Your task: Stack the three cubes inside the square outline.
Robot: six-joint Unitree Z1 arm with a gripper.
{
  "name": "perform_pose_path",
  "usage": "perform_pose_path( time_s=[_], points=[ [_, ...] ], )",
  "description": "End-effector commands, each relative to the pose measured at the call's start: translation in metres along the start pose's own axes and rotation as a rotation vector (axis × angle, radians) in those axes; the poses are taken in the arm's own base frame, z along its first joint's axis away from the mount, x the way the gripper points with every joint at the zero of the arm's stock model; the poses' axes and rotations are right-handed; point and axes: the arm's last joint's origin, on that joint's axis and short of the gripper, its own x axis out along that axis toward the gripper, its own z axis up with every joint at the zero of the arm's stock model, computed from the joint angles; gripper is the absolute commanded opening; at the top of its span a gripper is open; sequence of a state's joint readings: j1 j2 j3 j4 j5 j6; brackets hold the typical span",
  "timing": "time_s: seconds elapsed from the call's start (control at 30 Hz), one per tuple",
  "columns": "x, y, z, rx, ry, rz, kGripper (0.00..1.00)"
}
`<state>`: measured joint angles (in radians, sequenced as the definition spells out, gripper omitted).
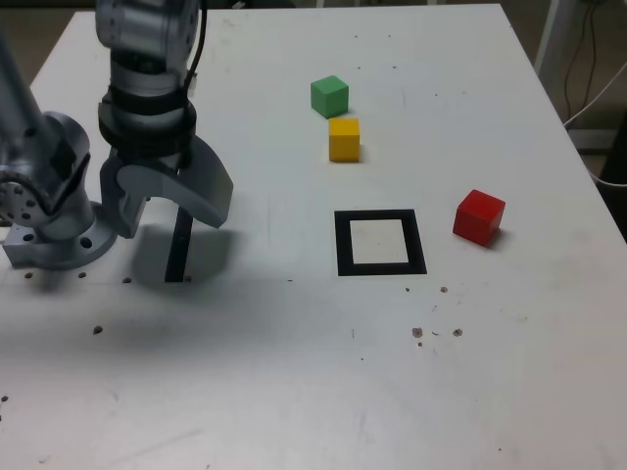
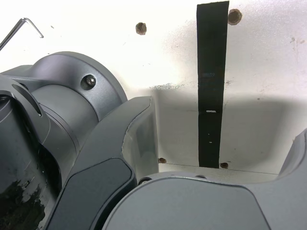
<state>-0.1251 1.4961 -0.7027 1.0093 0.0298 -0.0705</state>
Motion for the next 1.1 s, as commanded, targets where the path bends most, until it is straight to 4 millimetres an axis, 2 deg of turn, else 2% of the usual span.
perform_pose_path(
  time_s=[0.0, 0.63, 0.83, 1.07],
  points=[
    [-0.001, 0.000, -0.001, -0.003, -0.006, -0.002, 0.99],
    [-0.012, 0.001, 0.001, -0.003, -0.015, 0.014, 0.99],
    [-0.027, 0.002, 0.013, -0.001, -0.037, 0.032, 0.99],
    [-0.050, 0.002, 0.037, 0.011, -0.057, 0.054, 0.99]
  ],
)
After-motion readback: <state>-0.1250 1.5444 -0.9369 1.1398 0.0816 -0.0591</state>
